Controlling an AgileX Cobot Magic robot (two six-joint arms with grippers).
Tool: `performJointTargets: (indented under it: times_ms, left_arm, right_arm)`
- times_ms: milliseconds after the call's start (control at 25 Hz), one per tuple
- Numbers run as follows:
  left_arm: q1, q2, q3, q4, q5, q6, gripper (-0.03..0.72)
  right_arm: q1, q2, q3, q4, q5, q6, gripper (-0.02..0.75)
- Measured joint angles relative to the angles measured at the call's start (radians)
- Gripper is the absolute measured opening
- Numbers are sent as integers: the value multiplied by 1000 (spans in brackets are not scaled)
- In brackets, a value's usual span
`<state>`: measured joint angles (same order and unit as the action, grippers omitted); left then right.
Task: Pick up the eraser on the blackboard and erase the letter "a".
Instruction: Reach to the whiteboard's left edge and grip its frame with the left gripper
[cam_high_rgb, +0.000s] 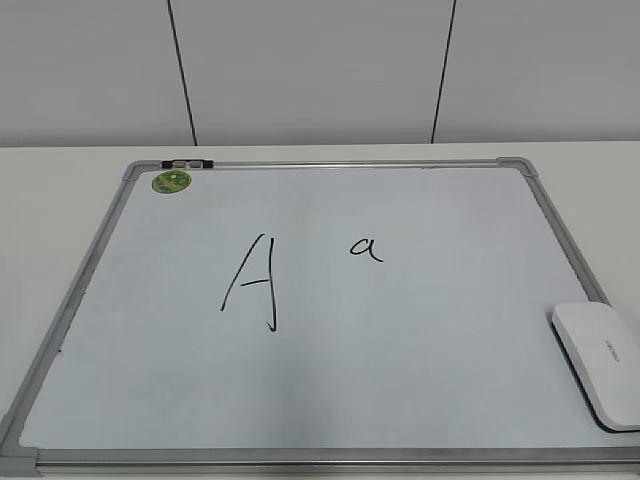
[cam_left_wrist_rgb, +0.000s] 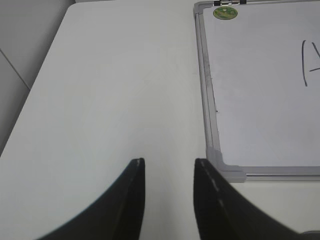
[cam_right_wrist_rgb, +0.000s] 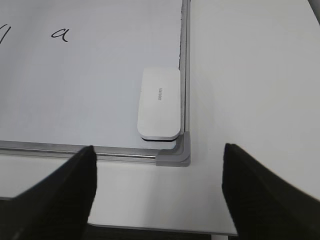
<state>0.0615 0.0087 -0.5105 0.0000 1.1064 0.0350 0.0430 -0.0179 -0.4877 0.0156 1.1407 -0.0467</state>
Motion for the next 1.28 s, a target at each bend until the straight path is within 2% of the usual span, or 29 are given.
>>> performJointTargets:
  times_ms: [760, 960, 1080, 1280]
  left_arm:
    - [0, 0, 0, -5, 0, 0, 242]
    - [-59, 17, 0, -9, 0, 0, 242]
    - [-83, 102, 0, 0, 0, 0, 242]
    - [-86, 355, -7, 24, -29, 0, 242]
  right_arm:
    - [0, 0, 0, 0, 0, 0, 581]
    - [0, 0, 0, 0, 0, 0, 581]
    - [0, 0, 0, 0, 0, 0, 581]
    - [0, 0, 0, 0, 0, 0, 581]
